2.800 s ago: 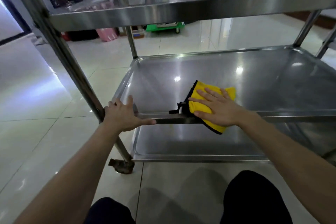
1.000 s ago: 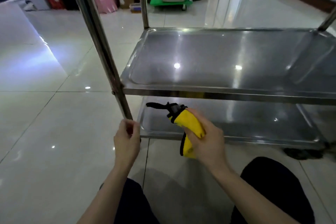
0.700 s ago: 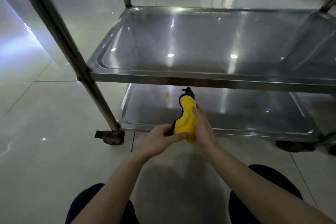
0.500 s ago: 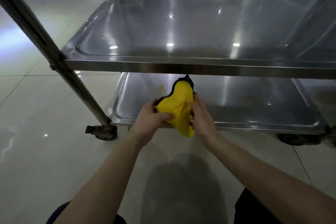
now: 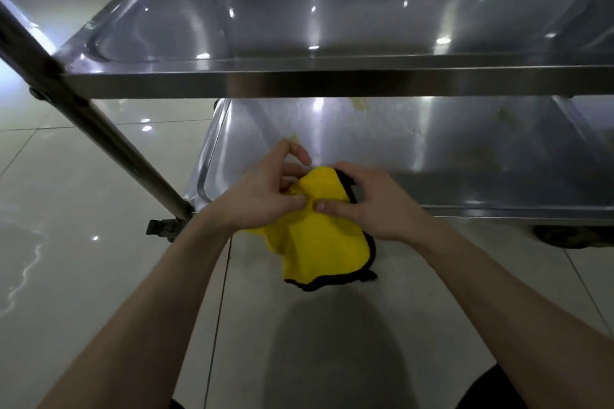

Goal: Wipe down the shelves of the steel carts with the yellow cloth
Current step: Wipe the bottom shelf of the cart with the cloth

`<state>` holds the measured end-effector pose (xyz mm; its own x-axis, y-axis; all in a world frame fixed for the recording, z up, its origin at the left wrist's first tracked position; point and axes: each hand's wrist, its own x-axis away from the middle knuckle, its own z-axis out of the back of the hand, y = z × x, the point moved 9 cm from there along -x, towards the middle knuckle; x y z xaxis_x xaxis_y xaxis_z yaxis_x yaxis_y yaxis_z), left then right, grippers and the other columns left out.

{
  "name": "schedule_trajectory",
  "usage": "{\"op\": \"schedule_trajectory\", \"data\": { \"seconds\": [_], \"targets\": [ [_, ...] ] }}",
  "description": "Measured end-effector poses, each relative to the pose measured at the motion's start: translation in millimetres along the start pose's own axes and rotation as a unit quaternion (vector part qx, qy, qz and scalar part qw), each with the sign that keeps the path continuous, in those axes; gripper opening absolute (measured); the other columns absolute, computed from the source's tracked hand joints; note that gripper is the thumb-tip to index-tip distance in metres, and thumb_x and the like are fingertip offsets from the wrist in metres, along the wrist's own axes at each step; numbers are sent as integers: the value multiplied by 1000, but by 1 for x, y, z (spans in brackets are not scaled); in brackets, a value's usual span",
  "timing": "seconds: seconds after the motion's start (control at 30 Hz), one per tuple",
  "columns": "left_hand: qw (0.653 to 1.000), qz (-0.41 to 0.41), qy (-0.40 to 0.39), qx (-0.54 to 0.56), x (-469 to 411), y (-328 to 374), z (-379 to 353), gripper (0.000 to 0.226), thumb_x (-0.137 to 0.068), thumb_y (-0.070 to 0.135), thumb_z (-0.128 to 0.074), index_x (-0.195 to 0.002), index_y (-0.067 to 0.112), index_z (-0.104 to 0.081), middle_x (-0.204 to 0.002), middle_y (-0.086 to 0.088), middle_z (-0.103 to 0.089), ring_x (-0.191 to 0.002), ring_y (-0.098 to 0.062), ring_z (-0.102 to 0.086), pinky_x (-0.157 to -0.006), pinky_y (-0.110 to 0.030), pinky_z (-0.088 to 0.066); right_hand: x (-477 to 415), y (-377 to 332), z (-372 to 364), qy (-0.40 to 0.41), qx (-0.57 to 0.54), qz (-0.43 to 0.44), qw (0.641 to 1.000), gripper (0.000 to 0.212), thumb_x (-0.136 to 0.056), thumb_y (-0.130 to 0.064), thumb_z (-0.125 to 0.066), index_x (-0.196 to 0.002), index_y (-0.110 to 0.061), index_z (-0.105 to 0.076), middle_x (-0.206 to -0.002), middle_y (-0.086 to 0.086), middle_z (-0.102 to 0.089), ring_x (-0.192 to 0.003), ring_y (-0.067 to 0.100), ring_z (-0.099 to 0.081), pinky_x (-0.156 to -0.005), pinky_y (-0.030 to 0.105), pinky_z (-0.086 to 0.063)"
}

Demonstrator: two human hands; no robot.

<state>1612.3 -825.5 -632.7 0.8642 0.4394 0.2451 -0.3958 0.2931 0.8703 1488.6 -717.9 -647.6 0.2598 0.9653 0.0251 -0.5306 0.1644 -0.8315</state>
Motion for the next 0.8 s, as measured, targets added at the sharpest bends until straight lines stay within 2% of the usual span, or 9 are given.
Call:
{"op": "schedule_trajectory", "data": {
  "seconds": [0.03, 0.1, 0.2, 0.3, 0.37, 0.43, 0.57, 0.7, 0.8],
  "targets": [
    [1000, 20, -14, -12, 1, -11, 0, 63, -76, 18, -74, -133, 23, -49, -129, -4, -70, -112, -34, -71, -92, -58, -62, -3, 0, -3, 16, 2, 3, 1000, 36, -92, -45, -83, -120, -28, -67, -107, -8, -71, -97, 8, -66, -88, 44, -56],
    [992, 62, -61, -94, 3, -40, -5, 68, -73, 15, -81, -137, 15, -57, -131, -9, -69, -117, -33, -69, -96, -59, -60, -8, 3, -14, 30, 16, 9, 999, 26, -94, -36, -82, -97, -26, -59, -86, -6, -61, -82, 15, -60, -74, 42, -50],
    [977, 81, -60, -189, -3, -74, 3, 32, -88, 4, -80, -119, 7, -73, -114, -15, -76, -110, -36, -71, -98, -56, -57, -18, 11, -28, 36, 27, -5, 999, 28, -96, -30, -80, -107, -22, -55, -97, 1, -63, -93, 27, -61, -80, 42, -51],
    [992, 57, 91, -67, -9, -79, 45, 16, -97, 23, -75, -112, 24, -71, -105, -3, -77, -103, -24, -73, -84, -43, -59, -37, 31, -13, 101, -34, -58, 993, 29, -101, -38, -74, -117, -26, -54, -104, -6, -64, -96, 14, -64, -72, 24, -47],
    [970, 37, 234, -56, -10, -80, 74, 33, -96, 41, -77, -125, 33, -62, -109, 6, -73, -100, -13, -71, -80, -32, -58, -47, 49, 0, 169, -70, -97, 978, 40, -101, -40, -73, -130, -20, -53, -113, -8, -64, -100, 15, -63, -73, 22, -45],
    [953, 55, 282, -91, -14, -93, 76, 52, -99, 42, -76, -144, 29, -53, -122, 3, -69, -107, -16, -70, -88, -39, -61, -53, 68, 1, 200, -30, -143, 969, 62, -101, -38, -74, -148, -13, -44, -135, 5, -60, -115, 25, -59, -85, 29, -48],
    [947, 128, 193, -222, -21, -136, 55, 69, -95, 34, -79, -154, 18, -49, -145, -9, -56, -125, -30, -64, -105, -46, -55, -52, 87, -28, 155, 240, -181, 941, 86, -104, -50, -62, -169, -11, -21, -161, 24, -34, -148, 44, -37, -122, 53, -33],
    [922, 128, 207, -300, -7, -149, 71, 107, -74, 43, -93, -163, 21, -38, -163, -12, -40, -150, -37, -42, -122, -57, -38, -69, 53, -91, 89, 362, -50, 927, 75, -101, -74, -39, -168, -40, -30, -174, 16, -26, -162, 43, -16, -126, 71, -15],
    [914, 189, 148, -327, -13, -163, 75, 147, -59, 54, -102, -171, 32, -9, -177, -16, -6, -165, -42, -2, -131, -68, -13, -78, 70, -131, 14, 372, -101, 922, 82, -93, -91, -13, -167, -56, -9, -181, 9, 3, -164, 42, 9, -122, 79, 5]
  ]
}}
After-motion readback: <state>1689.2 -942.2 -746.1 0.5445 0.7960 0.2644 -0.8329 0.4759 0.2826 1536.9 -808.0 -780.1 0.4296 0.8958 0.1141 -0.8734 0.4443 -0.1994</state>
